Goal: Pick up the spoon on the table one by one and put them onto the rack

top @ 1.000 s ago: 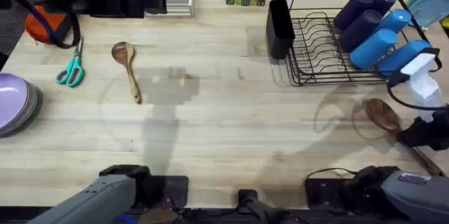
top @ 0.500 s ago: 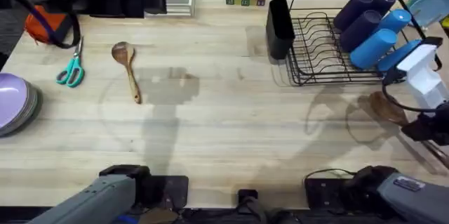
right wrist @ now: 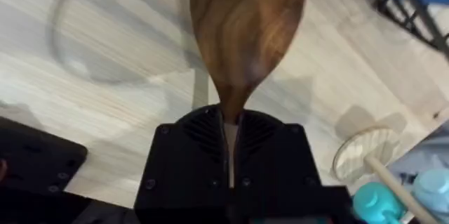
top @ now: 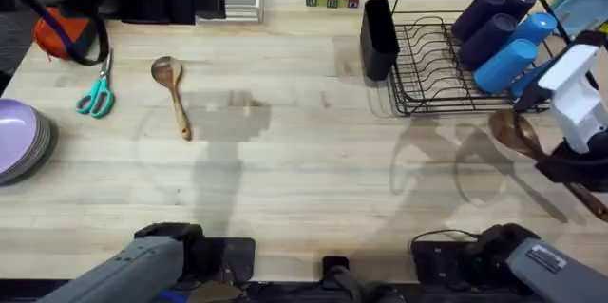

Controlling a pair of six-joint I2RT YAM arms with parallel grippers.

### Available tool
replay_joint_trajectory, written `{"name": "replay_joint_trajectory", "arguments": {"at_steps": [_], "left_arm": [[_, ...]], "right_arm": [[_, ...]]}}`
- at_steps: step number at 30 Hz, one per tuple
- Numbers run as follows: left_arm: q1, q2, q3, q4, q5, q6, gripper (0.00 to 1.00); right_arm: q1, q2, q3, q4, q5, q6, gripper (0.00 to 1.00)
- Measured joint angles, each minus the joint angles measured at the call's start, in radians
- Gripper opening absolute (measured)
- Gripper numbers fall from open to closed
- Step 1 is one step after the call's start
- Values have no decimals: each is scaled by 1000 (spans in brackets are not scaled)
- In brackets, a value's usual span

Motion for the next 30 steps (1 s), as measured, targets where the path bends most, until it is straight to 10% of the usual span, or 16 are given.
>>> {"name": "replay_joint_trajectory", "arguments": {"at_steps": [30], "left_arm": [[0, 0, 0, -12, 0, 0, 993]], "right_arm": [[551, -49, 0, -85, -47, 43, 33]]}}
